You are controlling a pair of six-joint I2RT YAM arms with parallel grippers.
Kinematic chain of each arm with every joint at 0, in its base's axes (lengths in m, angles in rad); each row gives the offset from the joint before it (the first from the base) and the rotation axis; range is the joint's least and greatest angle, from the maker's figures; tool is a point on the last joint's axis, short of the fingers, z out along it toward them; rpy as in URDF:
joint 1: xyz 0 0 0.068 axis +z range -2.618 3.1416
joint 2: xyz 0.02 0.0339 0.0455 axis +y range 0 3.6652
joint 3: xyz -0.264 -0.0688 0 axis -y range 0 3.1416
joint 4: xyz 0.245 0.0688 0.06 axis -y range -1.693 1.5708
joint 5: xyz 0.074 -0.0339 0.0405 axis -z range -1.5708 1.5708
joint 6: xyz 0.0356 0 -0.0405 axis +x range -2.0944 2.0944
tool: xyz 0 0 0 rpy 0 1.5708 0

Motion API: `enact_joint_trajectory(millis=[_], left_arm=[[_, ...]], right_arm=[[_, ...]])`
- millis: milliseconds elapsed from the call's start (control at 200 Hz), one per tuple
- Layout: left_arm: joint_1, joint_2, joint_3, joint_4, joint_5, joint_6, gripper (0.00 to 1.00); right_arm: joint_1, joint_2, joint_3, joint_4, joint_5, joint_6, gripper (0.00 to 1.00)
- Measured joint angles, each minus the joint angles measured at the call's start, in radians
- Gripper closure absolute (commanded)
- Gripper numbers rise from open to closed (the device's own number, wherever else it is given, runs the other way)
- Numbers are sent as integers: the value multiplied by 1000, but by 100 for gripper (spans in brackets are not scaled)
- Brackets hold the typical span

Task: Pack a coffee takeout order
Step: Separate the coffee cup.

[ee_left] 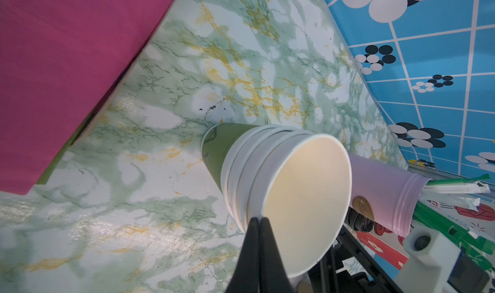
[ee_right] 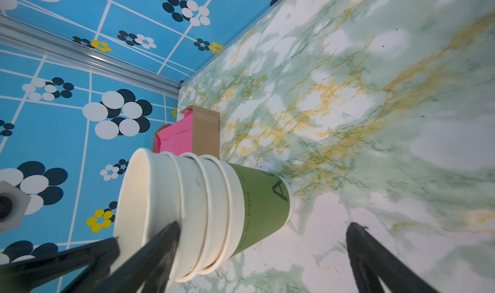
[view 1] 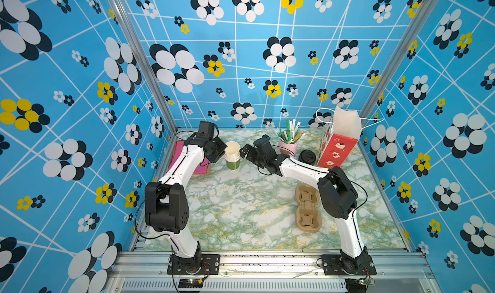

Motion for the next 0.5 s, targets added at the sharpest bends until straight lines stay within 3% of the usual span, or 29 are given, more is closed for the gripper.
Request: enact_joint_trajectory(millis=[500], left_arm=[[32,-45,-1,28,49,-19,100]], right_arm=[[25,4,55,-95,32,-80,1]])
